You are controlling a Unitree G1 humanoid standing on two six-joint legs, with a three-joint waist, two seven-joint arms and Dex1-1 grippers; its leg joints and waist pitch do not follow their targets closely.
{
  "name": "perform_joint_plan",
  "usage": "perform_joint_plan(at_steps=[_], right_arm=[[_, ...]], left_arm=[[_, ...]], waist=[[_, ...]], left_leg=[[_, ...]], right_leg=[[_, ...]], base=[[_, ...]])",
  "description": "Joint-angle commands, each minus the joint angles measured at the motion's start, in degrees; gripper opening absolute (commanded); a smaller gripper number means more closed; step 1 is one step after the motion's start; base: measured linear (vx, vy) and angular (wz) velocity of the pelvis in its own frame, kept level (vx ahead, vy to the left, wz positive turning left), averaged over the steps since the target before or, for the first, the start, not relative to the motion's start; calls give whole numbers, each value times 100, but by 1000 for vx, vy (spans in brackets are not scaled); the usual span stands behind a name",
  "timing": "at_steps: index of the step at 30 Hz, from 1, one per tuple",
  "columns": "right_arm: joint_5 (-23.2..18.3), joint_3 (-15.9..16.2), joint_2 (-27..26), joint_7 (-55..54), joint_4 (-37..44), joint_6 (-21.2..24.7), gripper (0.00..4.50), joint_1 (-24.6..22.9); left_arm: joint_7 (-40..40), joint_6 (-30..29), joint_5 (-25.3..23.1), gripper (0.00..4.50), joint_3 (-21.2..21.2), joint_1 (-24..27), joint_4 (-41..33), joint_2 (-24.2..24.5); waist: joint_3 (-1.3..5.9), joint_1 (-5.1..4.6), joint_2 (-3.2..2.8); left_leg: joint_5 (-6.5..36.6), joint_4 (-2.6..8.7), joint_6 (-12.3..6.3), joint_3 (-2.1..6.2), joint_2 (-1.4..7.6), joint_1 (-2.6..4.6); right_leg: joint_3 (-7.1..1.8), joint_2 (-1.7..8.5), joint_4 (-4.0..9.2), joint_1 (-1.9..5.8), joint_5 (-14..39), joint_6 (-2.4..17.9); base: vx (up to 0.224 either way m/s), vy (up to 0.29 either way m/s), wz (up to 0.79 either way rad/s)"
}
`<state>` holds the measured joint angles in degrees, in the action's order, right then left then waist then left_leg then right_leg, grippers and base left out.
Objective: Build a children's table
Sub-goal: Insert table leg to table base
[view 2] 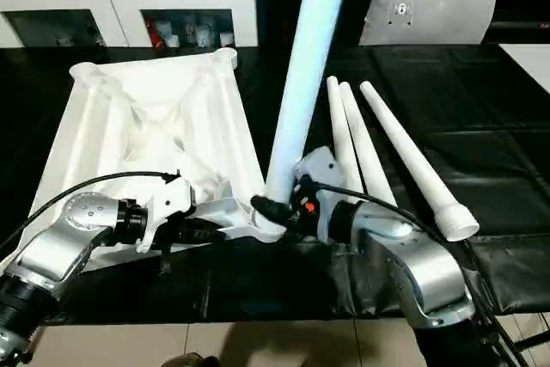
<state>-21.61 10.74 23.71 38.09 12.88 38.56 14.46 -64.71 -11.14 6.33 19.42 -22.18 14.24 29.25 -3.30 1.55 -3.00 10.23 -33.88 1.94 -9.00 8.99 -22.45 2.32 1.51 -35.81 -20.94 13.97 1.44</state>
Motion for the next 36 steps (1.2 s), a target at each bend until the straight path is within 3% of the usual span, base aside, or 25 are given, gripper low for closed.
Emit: perform_joint_plan(at_steps=[1, 6, 14, 21, 29, 36], right_arm=[[125, 91, 12, 40, -138, -27, 193, 86], [204, 203, -110, 52, -396, -131, 193, 173], [348, 525, -135, 230, -764, -235, 193, 250], [478, 583, -133, 301, -1108, -335, 193, 367], [463, 577, 169, 623, -1103, -262, 193, 394], [562, 717, 72, 684, -1412, -253, 193, 606]], left_arm=[[-64, 27, -26, 0, 43, 79, -37, 33], [-138, 26, -19, 0, 89, 112, -115, 60], [-100, 92, -107, 0, 148, 103, -71, -21], [-140, 89, -122, 0, 159, 121, -125, -13], [-175, 82, -156, 0, 132, 136, -147, 30], [-227, 79, -162, 0, 149, 155, -181, 35]], waist=[[292, 1, 45], [309, 10, 19], [318, 9, 41], [312, 8, 48], [344, 20, 66], [342, 16, 66]], left_leg=[[673, 359, -327, 130, 439, 134], [643, 351, -319, 133, 439, 135], [632, 349, -342, 126, 440, 136], [822, 357, -244, 125, 441, 149], [598, 327, -353, 119, 431, 134], [646, 330, -362, 119, 439, 144]], right_leg=[[-334, 670, 452, 199, 269, 1171], [-333, 669, 432, 205, 114, 1198], [-325, 658, 423, 213, 24, 1227], [-333, 662, 452, 207, 404, 1208], [-332, 660, 417, 236, -44, 1237], [-320, 654, 416, 222, 27, 1285]], base=[[0, 0, 0], [0, 0, 0], [0, 0, 0], [0, 0, 0], [0, 0, 0], [0, 0, 0]])
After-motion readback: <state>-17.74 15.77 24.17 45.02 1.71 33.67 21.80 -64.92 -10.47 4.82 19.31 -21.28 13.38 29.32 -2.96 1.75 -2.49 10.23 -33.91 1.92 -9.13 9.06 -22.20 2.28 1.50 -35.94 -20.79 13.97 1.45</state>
